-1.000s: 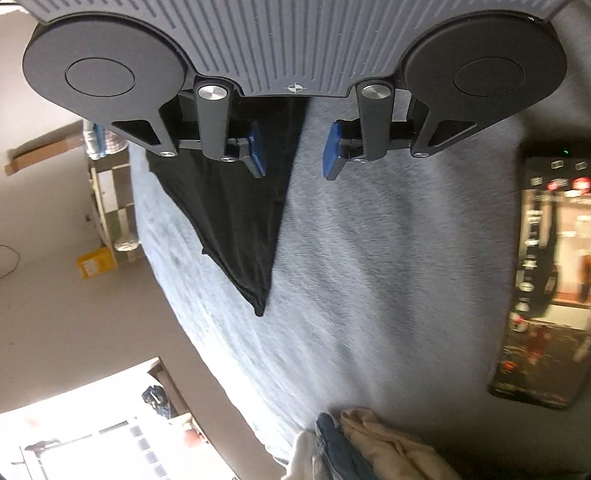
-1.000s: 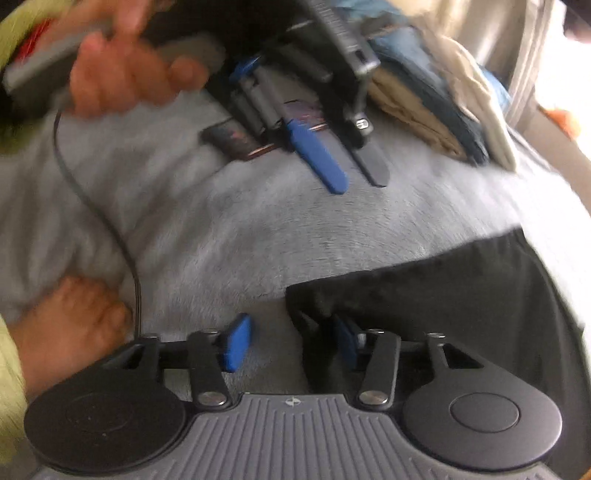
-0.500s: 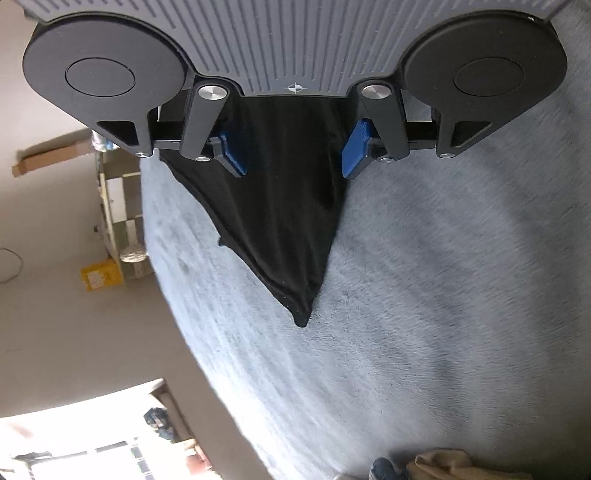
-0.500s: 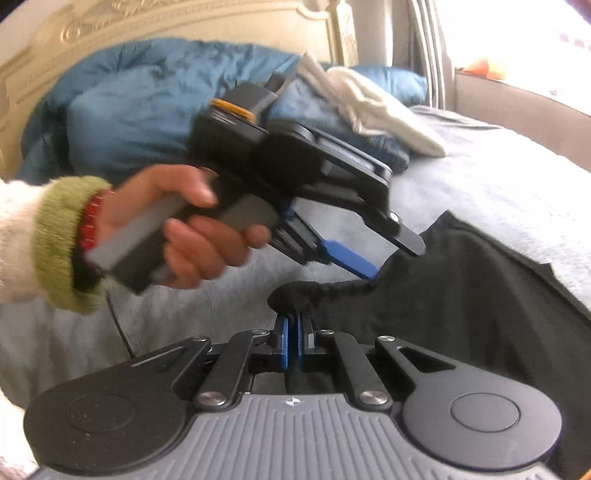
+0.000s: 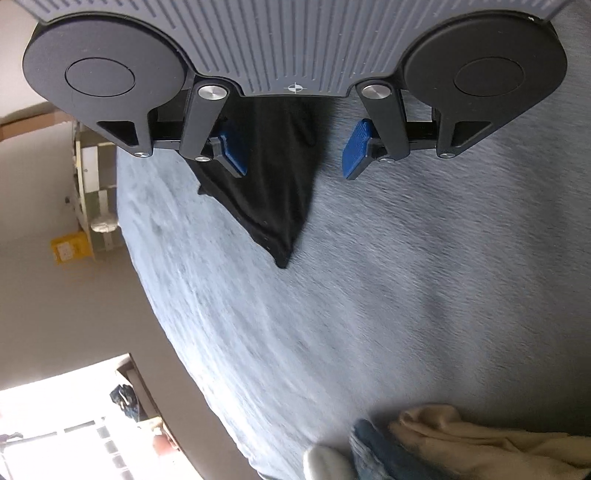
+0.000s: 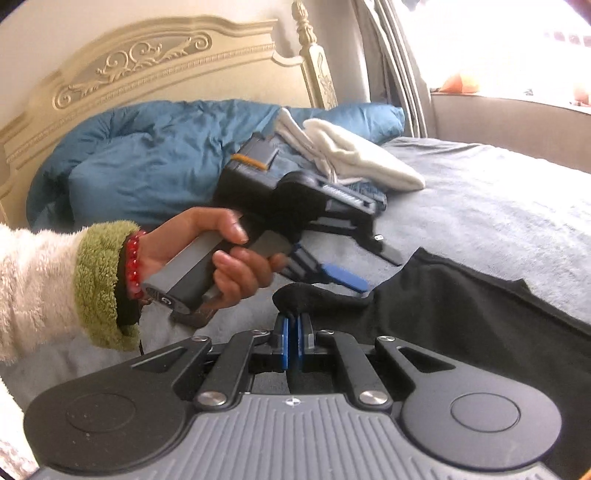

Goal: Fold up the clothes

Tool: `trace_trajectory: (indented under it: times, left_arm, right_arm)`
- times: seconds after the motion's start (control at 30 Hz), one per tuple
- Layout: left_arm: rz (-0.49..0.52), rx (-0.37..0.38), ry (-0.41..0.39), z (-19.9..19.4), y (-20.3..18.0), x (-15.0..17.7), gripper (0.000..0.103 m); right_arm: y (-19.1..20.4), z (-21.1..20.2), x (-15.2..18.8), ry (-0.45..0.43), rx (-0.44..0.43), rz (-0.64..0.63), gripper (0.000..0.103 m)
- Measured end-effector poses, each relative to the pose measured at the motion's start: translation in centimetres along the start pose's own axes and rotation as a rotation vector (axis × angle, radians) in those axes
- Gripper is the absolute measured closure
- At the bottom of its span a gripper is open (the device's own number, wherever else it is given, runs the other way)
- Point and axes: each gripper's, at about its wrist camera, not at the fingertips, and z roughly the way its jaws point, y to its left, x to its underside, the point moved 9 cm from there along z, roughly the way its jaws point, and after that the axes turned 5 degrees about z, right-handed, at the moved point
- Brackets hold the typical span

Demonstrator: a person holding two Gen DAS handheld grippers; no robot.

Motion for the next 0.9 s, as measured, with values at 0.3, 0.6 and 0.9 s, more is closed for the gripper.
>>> trace_trajectory:
  times: [0.3,0.6,0.9]
  left_arm:
    - [0.032,-0.002,-0.017,0.8,-1.6,-0.9,0.064]
    - [0.184,0.030,-0.072,2.4,-8.5,-2.0,0.102]
    - [0.506,0.099,0.006,8.6,-25.4,3.1,0.102]
  right_arm:
    - [0.4,-0.7,-0.4,-0.020,-0.029,-0.004,0.099]
    - [-2.9,-5.5,-0.4,-0.104,0.028,0.122,0.099]
    - [-8.9,-15.8,3.3,-0.282,0.193,0.344,0.099]
